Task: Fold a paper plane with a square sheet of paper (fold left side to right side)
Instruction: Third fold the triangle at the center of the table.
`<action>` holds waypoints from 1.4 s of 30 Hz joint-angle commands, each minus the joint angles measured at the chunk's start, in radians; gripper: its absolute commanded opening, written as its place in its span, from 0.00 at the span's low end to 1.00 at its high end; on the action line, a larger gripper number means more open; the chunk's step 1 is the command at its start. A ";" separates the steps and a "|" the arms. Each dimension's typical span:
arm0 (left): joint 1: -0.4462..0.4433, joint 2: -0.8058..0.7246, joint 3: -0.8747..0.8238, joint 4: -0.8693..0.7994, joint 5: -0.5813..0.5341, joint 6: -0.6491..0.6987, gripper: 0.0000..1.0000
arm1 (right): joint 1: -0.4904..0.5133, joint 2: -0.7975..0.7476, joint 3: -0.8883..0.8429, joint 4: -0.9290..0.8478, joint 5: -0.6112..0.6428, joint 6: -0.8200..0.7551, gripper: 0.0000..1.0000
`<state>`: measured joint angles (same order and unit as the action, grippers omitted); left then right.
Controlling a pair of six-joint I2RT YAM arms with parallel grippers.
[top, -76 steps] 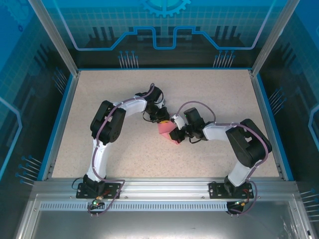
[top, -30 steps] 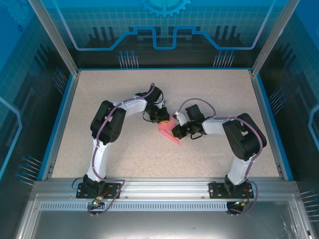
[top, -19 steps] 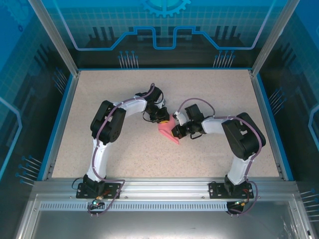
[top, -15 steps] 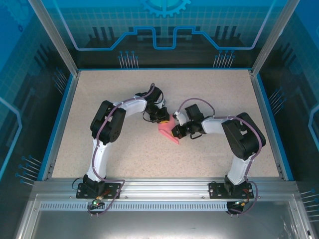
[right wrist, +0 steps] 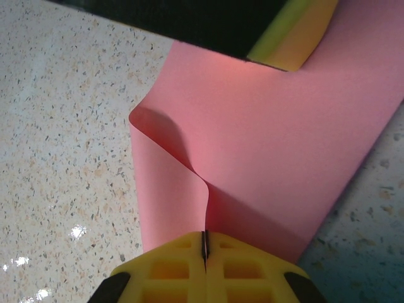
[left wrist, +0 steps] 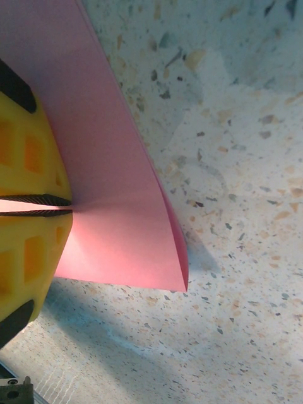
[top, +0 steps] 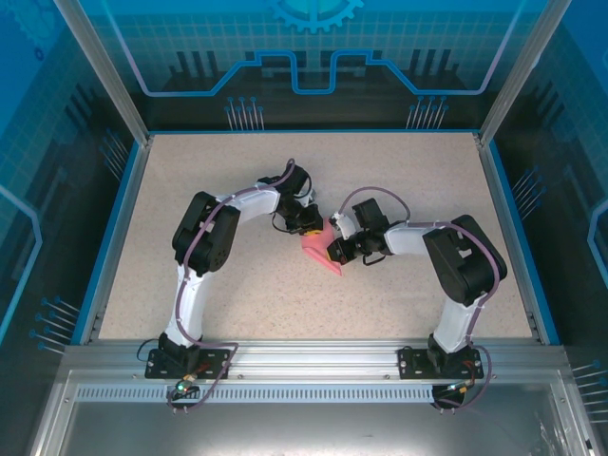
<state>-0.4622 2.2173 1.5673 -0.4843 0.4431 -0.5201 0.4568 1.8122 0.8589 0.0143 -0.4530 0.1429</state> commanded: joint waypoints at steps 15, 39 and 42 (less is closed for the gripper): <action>-0.008 0.053 -0.032 -0.036 -0.020 0.023 0.15 | -0.017 -0.001 0.015 -0.053 0.034 0.004 0.00; -0.008 0.054 -0.029 -0.036 -0.019 0.022 0.15 | -0.011 0.027 0.048 -0.063 0.017 0.004 0.00; -0.008 0.054 -0.029 -0.036 -0.019 0.023 0.15 | -0.009 0.035 0.052 -0.065 0.017 0.004 0.00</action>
<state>-0.4622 2.2173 1.5673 -0.4820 0.4431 -0.5201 0.4564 1.8271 0.8959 -0.0330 -0.4274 0.1425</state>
